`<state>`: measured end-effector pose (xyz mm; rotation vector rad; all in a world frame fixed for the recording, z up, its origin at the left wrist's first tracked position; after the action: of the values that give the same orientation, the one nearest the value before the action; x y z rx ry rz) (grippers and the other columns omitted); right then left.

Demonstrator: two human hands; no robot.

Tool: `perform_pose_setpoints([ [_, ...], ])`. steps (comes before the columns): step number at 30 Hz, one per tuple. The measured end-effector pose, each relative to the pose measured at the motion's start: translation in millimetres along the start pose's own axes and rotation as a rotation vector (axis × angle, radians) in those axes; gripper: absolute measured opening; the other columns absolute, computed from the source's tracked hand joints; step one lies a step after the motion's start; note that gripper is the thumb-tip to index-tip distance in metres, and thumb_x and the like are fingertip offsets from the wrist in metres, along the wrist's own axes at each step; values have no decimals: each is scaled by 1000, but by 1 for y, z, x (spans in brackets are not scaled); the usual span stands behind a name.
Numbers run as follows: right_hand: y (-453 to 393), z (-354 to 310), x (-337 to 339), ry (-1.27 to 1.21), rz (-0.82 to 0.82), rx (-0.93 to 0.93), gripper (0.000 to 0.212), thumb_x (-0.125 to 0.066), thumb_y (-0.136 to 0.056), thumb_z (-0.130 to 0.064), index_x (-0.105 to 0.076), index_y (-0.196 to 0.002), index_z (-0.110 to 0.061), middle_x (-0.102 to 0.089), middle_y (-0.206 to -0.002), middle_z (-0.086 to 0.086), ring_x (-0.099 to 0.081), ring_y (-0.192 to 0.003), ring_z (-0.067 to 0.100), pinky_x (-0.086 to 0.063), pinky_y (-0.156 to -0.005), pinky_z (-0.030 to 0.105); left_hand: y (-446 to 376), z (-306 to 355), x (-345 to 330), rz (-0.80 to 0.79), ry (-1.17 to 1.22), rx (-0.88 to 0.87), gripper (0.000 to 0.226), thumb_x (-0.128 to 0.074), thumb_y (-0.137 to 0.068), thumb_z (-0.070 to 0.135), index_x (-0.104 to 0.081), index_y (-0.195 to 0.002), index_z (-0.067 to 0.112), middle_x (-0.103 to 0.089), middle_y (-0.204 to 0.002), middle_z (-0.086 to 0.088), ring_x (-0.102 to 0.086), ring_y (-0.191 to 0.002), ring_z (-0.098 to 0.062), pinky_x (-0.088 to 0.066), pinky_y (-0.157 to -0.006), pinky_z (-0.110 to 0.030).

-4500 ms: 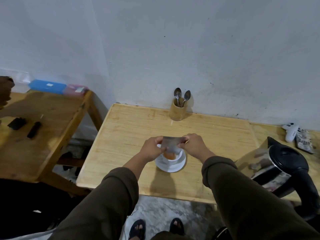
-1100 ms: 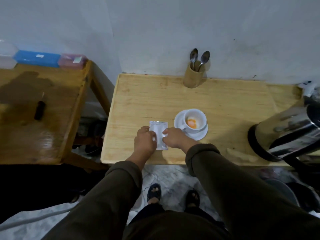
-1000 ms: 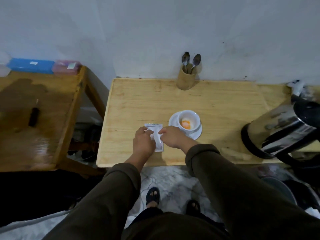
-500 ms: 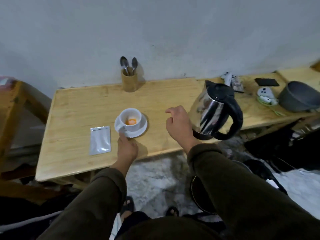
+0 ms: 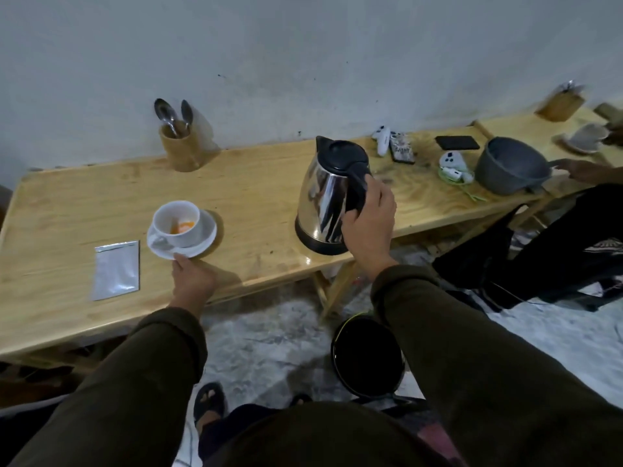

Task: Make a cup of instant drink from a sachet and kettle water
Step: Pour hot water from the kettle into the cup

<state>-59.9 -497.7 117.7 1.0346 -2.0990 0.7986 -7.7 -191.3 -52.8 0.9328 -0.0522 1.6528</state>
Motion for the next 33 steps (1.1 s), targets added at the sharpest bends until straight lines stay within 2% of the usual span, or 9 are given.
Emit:
perform_pose_setpoints([
  [2, -4, 13, 3, -164, -19, -146, 54, -50, -87, -6, -34, -138, -13, -43, -135, 15, -44, -122, 27, -41, -99, 33, 1, -1, 0, -16, -81, -16, 80, -49, -93, 14, 5, -152, 5, -15, -159, -19, -24, -144, -38, -23, -118, -45],
  [5, -13, 27, 3, -259, -104, -369, 32, -55, -87, -12, -50, -118, -6, -58, -118, 15, -57, -110, 30, -42, -81, 29, 2, -3, 3, -31, -130, -24, 79, -46, -93, 12, 6, -152, 7, -17, -158, -20, -27, -143, -39, -25, -116, -45],
  [9, -19, 9, -9, -316, -123, -380, 28, -58, -84, -10, -57, -112, -8, -64, -113, 12, -60, -106, 30, -47, -83, 31, 1, -4, 6, -113, -188, -17, 87, -49, -91, 11, 12, -152, 8, -19, -157, -22, -30, -140, -41, -27, -114, -45],
  [12, -27, -10, -8, -243, -97, -272, 24, -56, -84, -8, -58, -108, -7, -65, -109, 13, -61, -102, 32, -47, -81, 33, 0, -5, 12, -173, -219, -17, 88, -50, -92, 18, 16, -151, 9, -21, -157, -22, -33, -138, -42, -29, -113, -45],
  [15, -38, -32, -3, -89, -136, -63, 20, -53, -84, -7, -57, -103, -4, -65, -104, 17, -59, -97, 34, -39, -72, 30, 2, -5, 15, -184, -225, -42, 81, -42, -97, 24, 16, -151, 9, -23, -156, -24, -33, -138, -42, -27, -112, -45],
  [22, -46, -101, -20, 169, -253, 324, 17, -50, -85, -9, -54, -101, -5, -65, -101, 21, -59, -93, 38, -34, -66, 31, 3, -9, 17, -235, -203, -75, 86, -45, -92, 11, 17, -151, 14, -23, -156, -23, -35, -138, -41, -30, -113, -44],
  [24, -42, -124, -30, 232, -288, 392, 13, -49, -84, -8, -52, -97, -8, -64, -100, 20, -59, -92, 38, -33, -64, 32, 5, -9, 20, -241, -205, -82, 86, -47, -92, 10, 14, -152, 12, -24, -156, -23, -34, -139, -41, -29, -113, -43],
  [28, -32, -164, -53, 363, -355, 513, 22, -49, -84, -6, -54, -105, -8, -63, -103, 18, -59, -95, 37, -35, -64, 32, 4, -8, 22, -278, -170, -87, 87, -47, -90, 11, 15, -151, 11, -22, -156, -23, -33, -140, -39, -30, -115, -43],
  [33, -24, -198, -73, 504, -408, 549, 26, -47, -89, -7, -54, -113, -8, -61, -110, 16, -59, -101, 35, -39, -67, 33, 0, -13, 25, -317, -132, -91, 90, -47, -87, 8, 15, -151, 11, -21, -157, -22, -32, -140, -38, -31, -115, -46],
])
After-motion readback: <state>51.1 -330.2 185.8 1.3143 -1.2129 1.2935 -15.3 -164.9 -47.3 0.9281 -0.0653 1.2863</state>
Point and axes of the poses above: each hand's wrist, its own y-axis away from the middle knuckle, its own x-axis out of the back of the hand, z = x × y, the point moved 5 cm from there along -y, towards the middle knuckle
